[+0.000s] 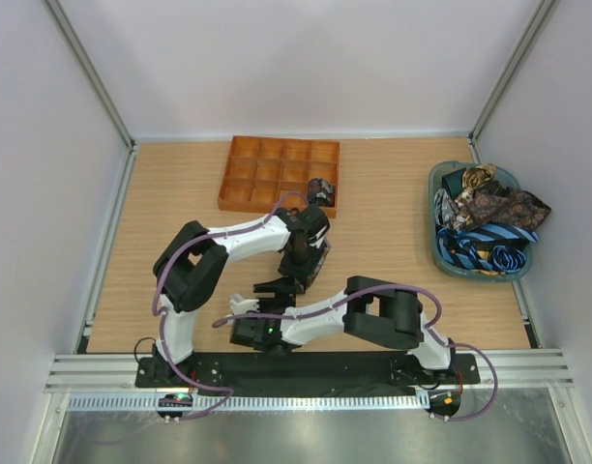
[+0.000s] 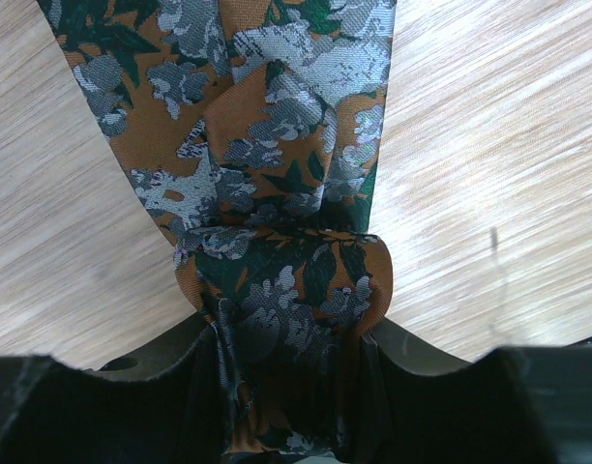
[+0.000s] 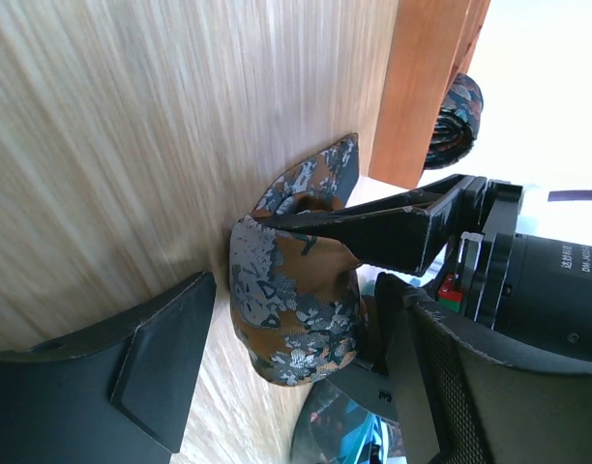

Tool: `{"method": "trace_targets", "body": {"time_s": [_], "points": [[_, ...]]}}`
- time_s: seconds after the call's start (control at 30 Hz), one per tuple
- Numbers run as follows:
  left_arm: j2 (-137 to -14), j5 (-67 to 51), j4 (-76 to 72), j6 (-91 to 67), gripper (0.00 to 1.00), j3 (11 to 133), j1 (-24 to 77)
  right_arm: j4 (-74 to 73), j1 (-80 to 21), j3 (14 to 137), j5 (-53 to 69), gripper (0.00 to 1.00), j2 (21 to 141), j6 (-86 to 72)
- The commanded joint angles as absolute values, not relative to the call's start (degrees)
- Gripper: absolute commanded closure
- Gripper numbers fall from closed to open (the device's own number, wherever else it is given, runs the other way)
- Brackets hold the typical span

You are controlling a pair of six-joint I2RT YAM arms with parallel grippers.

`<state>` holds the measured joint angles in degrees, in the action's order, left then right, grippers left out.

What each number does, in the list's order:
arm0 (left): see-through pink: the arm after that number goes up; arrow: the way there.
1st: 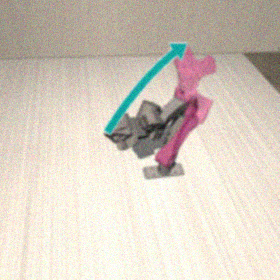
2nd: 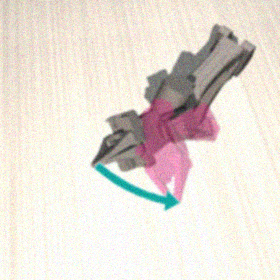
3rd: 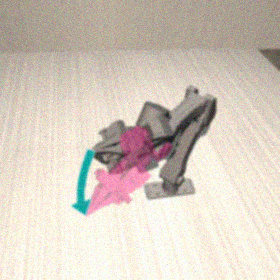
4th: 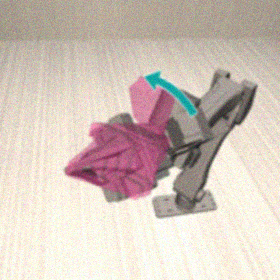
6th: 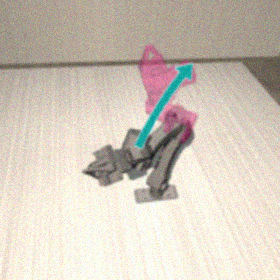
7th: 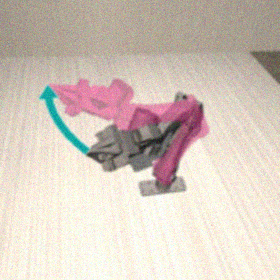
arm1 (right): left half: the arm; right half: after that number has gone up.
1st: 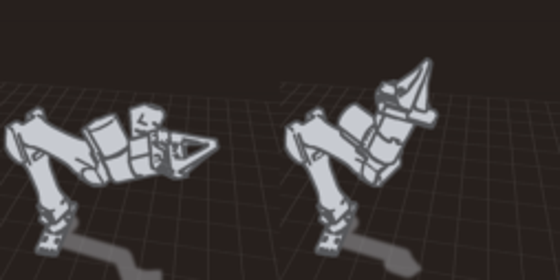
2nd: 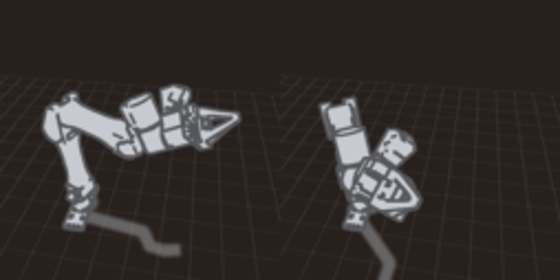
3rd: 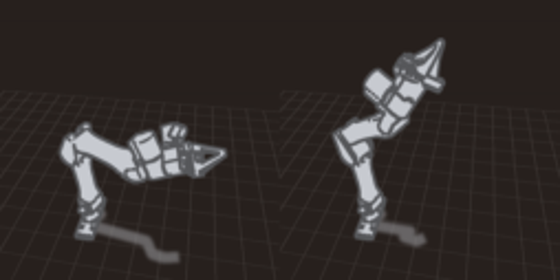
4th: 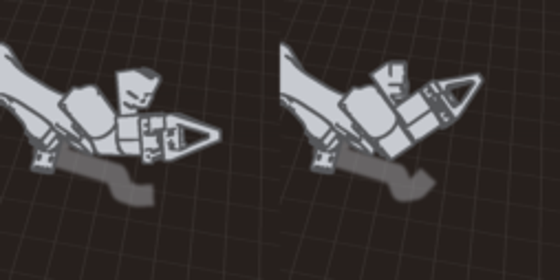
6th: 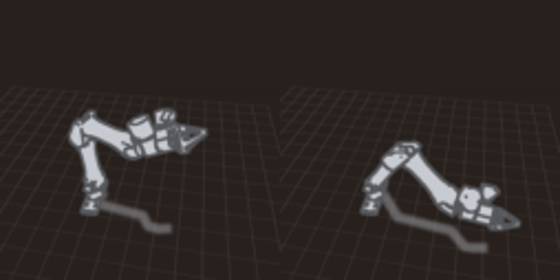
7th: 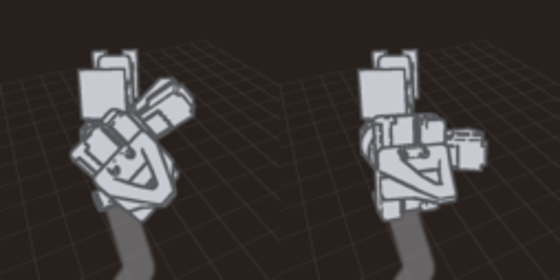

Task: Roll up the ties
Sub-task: Roll the tie

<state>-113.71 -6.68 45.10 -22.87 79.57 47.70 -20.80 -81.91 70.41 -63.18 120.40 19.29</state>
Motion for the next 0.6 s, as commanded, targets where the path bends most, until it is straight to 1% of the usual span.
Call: {"method": "trace_targets", "body": {"time_s": [0.0, 0.23, 0.37, 0.4, 0.57], "points": [[-116.37, -9.75, 50.27, -23.64, 0.98, 76.55, 47.73, -20.75, -80.95, 71.63, -63.89, 0.24, 122.25, 19.69], [-116.19, -10.11, 52.12, -23.64, 0.97, 77.08, 47.29, -21.18, -79.19, 71.54, -62.76, 0.25, 125.42, 18.11], [-116.10, -10.89, 53.52, -23.91, 0.95, 77.60, 46.23, -22.50, -79.19, 70.84, -61.61, 0.30, 126.56, 15.82], [-116.19, -11.16, 53.87, -23.91, 0.95, 77.87, 46.06, -23.20, -79.10, 70.84, -61.09, 0.33, 126.82, 14.95], [-117.16, -12.22, 57.39, -22.94, 0.95, 80.59, 45.88, -23.29, -79.10, 70.40, -60.91, 0.32, 127.44, 14.50]]}}
